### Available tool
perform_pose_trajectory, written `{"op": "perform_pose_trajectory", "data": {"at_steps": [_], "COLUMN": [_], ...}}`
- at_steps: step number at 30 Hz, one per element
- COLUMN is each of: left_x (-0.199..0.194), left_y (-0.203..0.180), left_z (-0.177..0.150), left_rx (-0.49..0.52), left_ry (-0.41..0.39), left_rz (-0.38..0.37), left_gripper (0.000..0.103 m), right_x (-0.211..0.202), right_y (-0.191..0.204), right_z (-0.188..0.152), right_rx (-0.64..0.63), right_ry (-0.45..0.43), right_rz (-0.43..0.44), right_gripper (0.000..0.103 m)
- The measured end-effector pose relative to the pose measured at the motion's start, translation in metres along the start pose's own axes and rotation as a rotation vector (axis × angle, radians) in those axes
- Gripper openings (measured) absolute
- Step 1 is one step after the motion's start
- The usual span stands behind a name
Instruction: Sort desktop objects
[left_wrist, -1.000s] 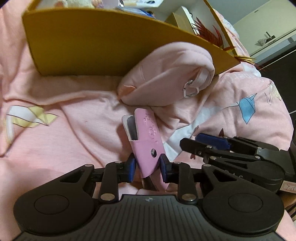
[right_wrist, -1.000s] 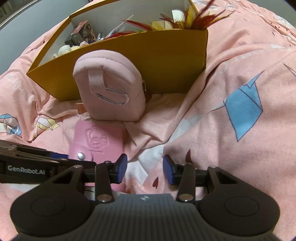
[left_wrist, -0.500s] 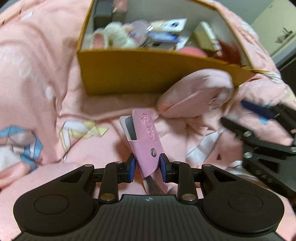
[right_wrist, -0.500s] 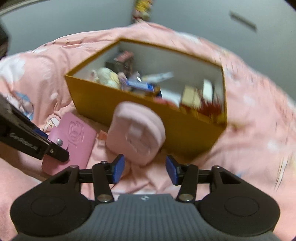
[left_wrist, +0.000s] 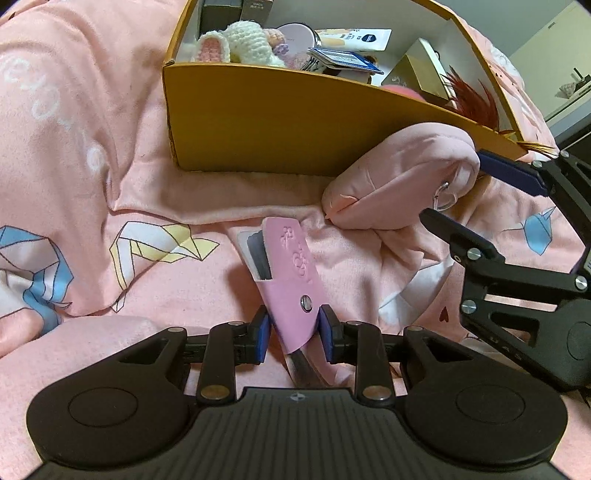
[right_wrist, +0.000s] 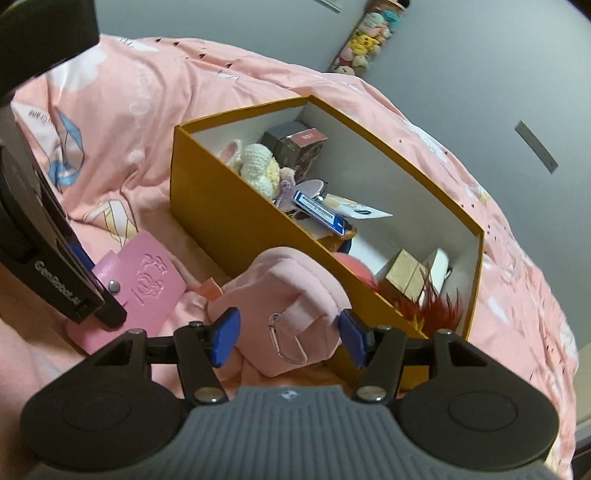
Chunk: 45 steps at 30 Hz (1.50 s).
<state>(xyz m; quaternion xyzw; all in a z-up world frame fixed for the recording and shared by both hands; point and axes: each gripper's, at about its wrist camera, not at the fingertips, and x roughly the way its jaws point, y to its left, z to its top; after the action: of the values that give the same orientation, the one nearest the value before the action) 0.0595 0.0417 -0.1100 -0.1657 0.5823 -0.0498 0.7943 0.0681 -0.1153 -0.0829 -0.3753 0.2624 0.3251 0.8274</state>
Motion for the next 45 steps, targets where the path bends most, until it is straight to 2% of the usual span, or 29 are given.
{"op": "perform_pose_trajectory", "data": {"at_steps": [4, 7, 13, 17, 20, 28, 36, 38, 41, 45], "left_x": [0.001, 0.001, 0.001, -0.001, -0.003, -0.007, -0.008, -0.004, -0.001, 0.0], "left_y": [-0.001, -0.002, -0.001, 0.002, 0.003, -0.001, -0.014, -0.014, -0.014, -0.015], "left_z": [0.0, 0.0, 0.0, 0.0, -0.002, -0.004, -0.002, -0.001, 0.0, 0.001], "left_rx": [0.003, 0.006, 0.004, -0.004, -0.008, 0.009, 0.051, 0.044, 0.04, 0.051], "left_ry": [0.001, 0.001, -0.003, -0.013, -0.02, -0.043, -0.095, -0.092, -0.092, -0.109], "left_rz": [0.002, 0.003, -0.003, -0.021, -0.027, -0.039, -0.087, -0.086, -0.089, -0.102], "left_gripper": [0.032, 0.032, 0.032, 0.032, 0.032, 0.031, 0.031, 0.031, 0.031, 0.031], "right_x": [-0.003, -0.005, 0.001, -0.01, -0.02, -0.016, -0.026, -0.032, -0.035, -0.023], "right_y": [0.0, -0.001, 0.003, -0.011, -0.022, -0.036, -0.034, -0.038, -0.046, -0.042], "right_z": [0.001, 0.003, -0.001, -0.01, -0.023, -0.067, -0.056, -0.052, -0.045, -0.031], "right_rx": [-0.014, -0.018, -0.022, 0.129, 0.262, 0.61, 0.552, 0.548, 0.544, 0.528], "right_ry": [-0.018, -0.03, 0.01, 0.044, 0.088, 0.268, 0.245, 0.219, 0.183, 0.157], "right_rz": [-0.052, -0.045, -0.079, -0.035, 0.021, 0.252, 0.225, 0.219, 0.213, 0.257], "right_gripper": [0.062, 0.062, 0.048, 0.042, 0.041, 0.041, 0.042, 0.051, 0.056, 0.058]}}
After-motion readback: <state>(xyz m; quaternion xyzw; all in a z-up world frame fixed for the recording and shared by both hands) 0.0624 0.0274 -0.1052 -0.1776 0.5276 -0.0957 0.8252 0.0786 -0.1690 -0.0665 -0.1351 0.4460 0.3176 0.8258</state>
